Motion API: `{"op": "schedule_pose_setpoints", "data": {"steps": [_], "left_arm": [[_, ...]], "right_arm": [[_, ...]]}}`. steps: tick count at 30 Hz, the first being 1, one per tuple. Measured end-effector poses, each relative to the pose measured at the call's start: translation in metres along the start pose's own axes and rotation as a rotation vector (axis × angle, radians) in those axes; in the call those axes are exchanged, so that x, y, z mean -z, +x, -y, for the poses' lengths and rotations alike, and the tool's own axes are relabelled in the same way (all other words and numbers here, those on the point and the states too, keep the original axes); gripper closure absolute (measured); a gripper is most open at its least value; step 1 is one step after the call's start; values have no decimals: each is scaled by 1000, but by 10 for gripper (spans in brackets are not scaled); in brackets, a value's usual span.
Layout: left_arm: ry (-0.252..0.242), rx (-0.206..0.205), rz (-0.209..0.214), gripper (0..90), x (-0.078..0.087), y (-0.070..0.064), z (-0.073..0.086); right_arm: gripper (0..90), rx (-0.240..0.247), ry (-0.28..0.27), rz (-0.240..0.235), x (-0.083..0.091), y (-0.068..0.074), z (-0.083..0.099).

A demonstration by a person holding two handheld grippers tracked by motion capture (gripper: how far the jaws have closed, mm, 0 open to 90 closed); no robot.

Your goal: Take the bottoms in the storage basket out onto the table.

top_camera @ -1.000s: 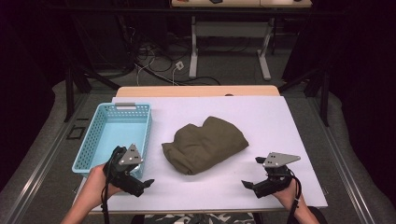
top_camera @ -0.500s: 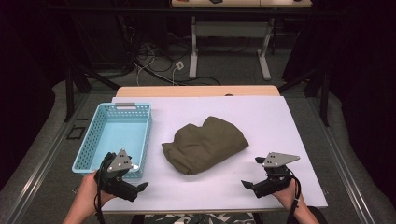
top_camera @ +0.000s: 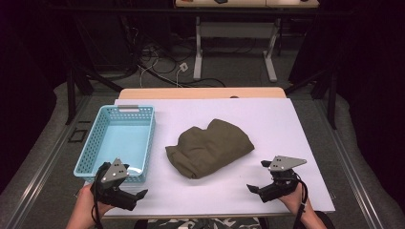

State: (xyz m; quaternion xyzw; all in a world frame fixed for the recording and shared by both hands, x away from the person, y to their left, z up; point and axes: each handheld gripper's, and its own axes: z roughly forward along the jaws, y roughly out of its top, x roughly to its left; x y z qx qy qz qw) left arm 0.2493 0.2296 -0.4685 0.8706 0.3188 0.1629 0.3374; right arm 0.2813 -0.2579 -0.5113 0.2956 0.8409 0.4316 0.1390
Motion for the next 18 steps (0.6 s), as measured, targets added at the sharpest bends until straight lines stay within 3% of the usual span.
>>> {"op": "schedule_pose_setpoints", "data": {"steps": [8, 18], "left_arm": [[-30, 13, -17, 0, 3, -3, 5], [-42, 39, -6, 0, 0, -1, 11]], "right_arm": [[8, 1, 0, -2, 0, 0, 0], [7, 0, -2, -2, -1, -1, 0]]}}
